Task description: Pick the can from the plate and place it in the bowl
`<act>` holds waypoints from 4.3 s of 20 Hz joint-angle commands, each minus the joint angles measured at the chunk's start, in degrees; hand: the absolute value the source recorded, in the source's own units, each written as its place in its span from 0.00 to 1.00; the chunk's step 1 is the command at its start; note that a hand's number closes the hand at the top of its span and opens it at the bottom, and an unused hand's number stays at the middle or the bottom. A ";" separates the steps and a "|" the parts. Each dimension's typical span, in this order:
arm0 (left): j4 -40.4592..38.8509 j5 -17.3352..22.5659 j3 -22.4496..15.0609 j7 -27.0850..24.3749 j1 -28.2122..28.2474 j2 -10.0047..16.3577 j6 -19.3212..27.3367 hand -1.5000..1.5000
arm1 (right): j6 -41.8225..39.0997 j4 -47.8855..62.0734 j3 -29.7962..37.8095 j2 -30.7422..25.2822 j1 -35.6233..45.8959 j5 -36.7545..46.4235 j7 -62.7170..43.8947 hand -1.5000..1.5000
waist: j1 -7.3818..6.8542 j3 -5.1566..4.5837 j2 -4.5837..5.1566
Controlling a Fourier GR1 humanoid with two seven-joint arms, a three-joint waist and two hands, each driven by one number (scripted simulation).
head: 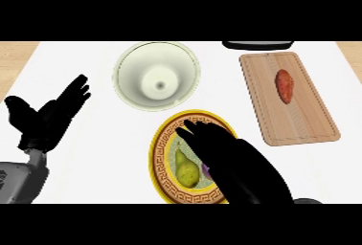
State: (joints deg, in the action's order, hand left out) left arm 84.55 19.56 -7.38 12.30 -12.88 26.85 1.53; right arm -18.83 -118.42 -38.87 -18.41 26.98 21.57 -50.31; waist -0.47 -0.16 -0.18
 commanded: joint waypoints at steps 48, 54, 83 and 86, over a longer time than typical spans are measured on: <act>0.75 -5.90 5.95 1.04 1.30 -4.98 -5.26 0.50 | -18.42 25.92 0.07 10.31 3.75 6.17 -7.11 0.00 | 0.46 0.15 0.15; 2.04 -7.92 5.83 0.49 3.17 -7.76 -4.78 0.50 | -16.07 30.48 0.97 12.47 1.68 12.99 -2.64 0.00 | 0.37 0.15 0.18; 2.49 -11.02 13.07 4.27 1.19 -9.92 -11.69 0.50 | -11.00 40.84 7.63 18.31 -1.81 32.07 20.90 1.00 | 0.33 0.16 0.16; 1.83 -12.23 12.90 1.23 4.28 -11.09 -11.65 0.50 | -11.72 37.89 5.59 18.36 -1.33 30.57 17.55 1.00 | 0.25 0.15 0.16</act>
State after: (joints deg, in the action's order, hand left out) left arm 86.71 8.61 5.36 16.70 -11.81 16.64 -9.36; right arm -30.46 -78.93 -32.07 -0.75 25.53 52.36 -31.42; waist -0.14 -0.01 -0.07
